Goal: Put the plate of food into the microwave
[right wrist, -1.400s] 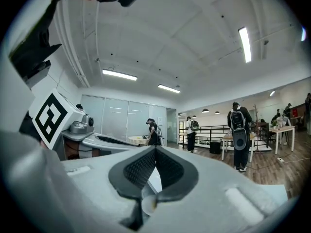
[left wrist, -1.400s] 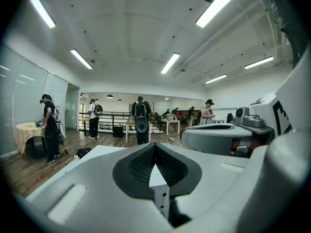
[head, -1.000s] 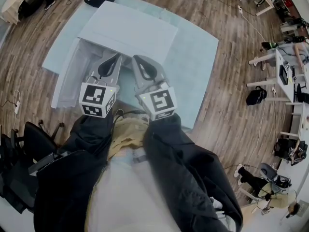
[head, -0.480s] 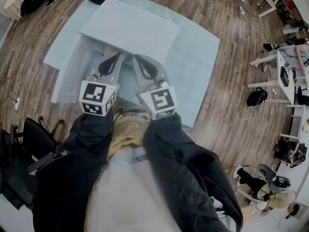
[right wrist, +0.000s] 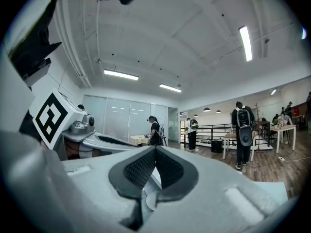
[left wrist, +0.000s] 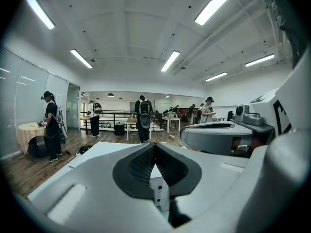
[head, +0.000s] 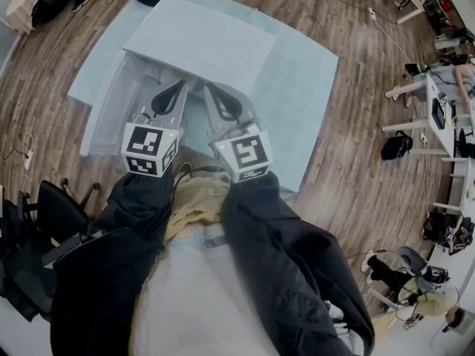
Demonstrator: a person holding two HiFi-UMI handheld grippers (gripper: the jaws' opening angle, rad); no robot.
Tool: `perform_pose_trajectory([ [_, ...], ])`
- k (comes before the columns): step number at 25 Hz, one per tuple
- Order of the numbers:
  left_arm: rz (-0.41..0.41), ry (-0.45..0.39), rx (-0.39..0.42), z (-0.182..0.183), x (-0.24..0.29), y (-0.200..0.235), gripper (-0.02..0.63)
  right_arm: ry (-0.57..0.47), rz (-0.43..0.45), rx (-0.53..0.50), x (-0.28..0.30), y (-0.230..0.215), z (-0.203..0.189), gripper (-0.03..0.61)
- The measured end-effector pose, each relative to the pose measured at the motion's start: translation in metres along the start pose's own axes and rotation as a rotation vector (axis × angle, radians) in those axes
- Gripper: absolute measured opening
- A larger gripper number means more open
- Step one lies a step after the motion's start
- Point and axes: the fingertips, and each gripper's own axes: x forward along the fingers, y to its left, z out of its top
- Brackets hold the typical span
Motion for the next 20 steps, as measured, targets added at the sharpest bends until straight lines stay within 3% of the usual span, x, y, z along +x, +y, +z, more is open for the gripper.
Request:
perform_pose_trajectory([
  [20,-0.003,0.010,-0.007,-0.008,-0.016,-0.010,0.000,0.002,-0.023,0.012,-0.019,0.009,-0.004,-0.003],
])
